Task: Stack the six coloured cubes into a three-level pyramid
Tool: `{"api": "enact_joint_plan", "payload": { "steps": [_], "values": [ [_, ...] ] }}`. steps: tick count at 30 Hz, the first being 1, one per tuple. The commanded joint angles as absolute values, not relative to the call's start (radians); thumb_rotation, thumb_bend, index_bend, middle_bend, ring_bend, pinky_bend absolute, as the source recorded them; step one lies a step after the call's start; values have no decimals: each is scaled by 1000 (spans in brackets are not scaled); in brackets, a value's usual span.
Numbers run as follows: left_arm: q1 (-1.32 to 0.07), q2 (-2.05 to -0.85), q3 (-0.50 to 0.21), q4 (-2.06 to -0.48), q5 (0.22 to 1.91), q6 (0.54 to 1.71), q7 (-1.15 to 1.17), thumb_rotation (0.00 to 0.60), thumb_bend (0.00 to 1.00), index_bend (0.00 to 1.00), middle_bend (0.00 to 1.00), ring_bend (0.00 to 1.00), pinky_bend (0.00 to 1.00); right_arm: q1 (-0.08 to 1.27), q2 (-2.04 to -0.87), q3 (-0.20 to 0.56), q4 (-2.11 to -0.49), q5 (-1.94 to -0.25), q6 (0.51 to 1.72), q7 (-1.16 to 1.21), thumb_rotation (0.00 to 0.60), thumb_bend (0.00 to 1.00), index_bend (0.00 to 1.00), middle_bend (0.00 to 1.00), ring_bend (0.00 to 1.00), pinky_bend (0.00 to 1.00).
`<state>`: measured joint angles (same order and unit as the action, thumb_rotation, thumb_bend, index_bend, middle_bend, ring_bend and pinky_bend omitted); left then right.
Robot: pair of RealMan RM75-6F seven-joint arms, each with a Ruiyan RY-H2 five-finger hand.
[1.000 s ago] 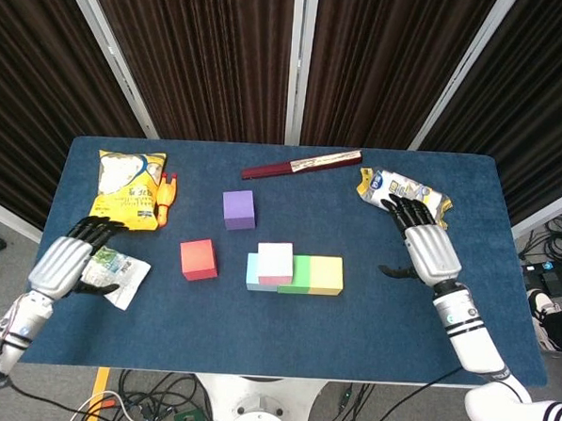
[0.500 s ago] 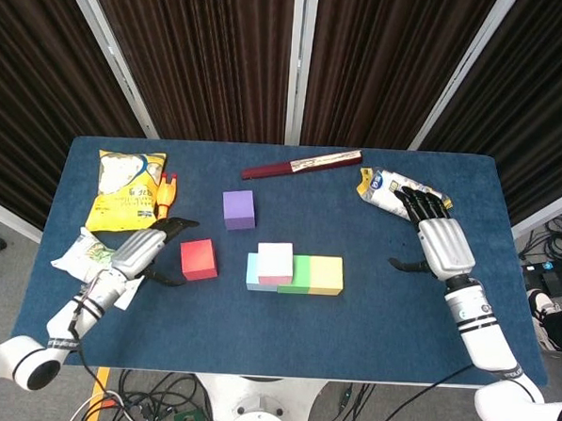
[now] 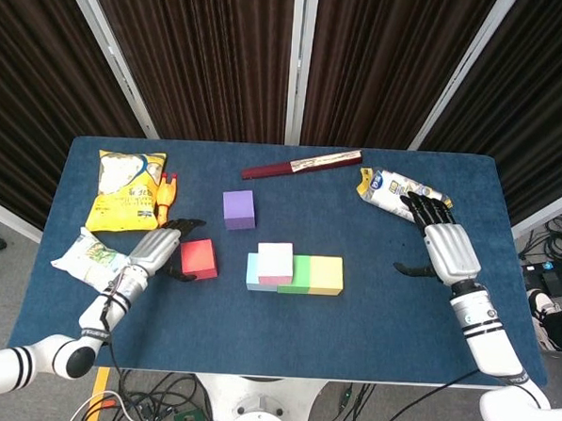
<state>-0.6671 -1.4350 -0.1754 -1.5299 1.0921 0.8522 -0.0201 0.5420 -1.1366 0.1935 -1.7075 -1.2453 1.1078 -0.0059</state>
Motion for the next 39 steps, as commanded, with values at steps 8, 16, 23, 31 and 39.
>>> {"api": "enact_joint_plan", "payload": {
  "steps": [8, 16, 23, 31, 39],
  "values": [
    [-673, -1477, -170, -1500, 1074, 869, 10, 600, 16, 318, 300, 317, 351, 532, -1139, 194, -1704, -1257, 1110, 13, 600, 28, 0, 42, 0, 0],
    [-668, -1460, -168, -1515, 1092, 880, 9, 600, 218, 488, 526, 540, 524, 527, -1144, 199, -1700, -1262, 1114, 24, 600, 28, 0, 44, 0, 0],
    [-636, -1369, -182, -1600, 1154, 929, -50, 600, 248, 488, 548, 551, 548, 529, -1140, 214, -1692, -1263, 1115, 40, 600, 27, 0, 45, 0, 0],
    [-575, -1179, -242, -1739, 1265, 1024, -240, 600, 237, 487, 530, 541, 501, 518, -1075, 249, -1734, -1262, 1138, 74, 600, 28, 0, 48, 0, 0],
    [-674, -1148, -317, -1747, 1381, 970, -404, 600, 220, 483, 524, 516, 424, 510, -1032, 274, -1768, -1257, 1149, 105, 600, 28, 0, 50, 0, 0]
  ]
}}
